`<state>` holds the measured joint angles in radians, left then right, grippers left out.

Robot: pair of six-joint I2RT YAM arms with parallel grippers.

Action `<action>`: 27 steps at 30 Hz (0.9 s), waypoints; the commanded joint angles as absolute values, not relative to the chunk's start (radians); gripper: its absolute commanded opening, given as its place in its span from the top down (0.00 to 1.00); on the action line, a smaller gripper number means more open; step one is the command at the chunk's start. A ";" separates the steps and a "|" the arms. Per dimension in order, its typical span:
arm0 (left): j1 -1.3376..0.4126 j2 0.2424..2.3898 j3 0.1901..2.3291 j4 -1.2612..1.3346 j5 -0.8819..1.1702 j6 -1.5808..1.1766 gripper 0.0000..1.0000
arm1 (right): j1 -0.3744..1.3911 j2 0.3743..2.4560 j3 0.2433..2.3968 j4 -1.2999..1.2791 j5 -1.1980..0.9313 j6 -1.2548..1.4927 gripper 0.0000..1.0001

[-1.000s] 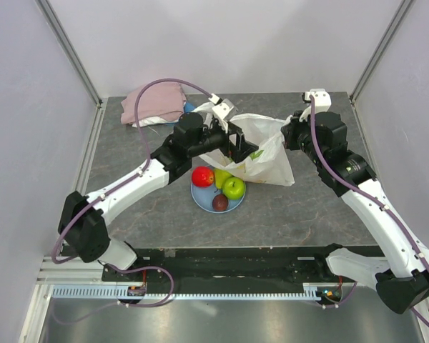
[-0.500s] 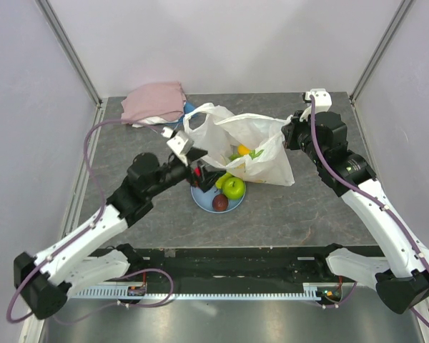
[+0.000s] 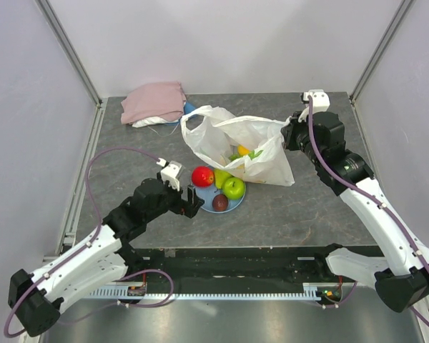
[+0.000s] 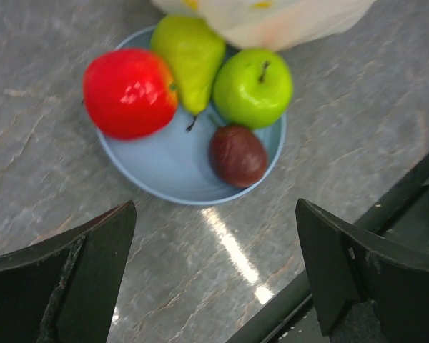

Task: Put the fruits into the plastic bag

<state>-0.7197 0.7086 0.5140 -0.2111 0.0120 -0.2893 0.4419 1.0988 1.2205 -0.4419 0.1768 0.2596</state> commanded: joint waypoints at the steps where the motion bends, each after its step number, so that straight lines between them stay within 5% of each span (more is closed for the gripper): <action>1: -0.722 0.799 0.514 -0.216 -0.075 -0.330 0.01 | 0.439 1.095 1.227 -0.430 0.175 0.275 1.00; 14: -0.871 1.179 0.606 -0.034 -0.164 -0.299 0.02 | 0.439 1.103 1.233 -0.431 0.173 0.278 1.00; 27: -0.887 1.337 0.670 0.100 -0.143 -0.342 0.09 | 0.437 1.103 1.224 -0.433 0.175 0.278 1.00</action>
<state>-0.8814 1.2789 0.6144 0.0235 -0.1326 -0.3069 0.4412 1.1004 1.2205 -0.4419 0.1772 0.2668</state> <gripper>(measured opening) 0.924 0.010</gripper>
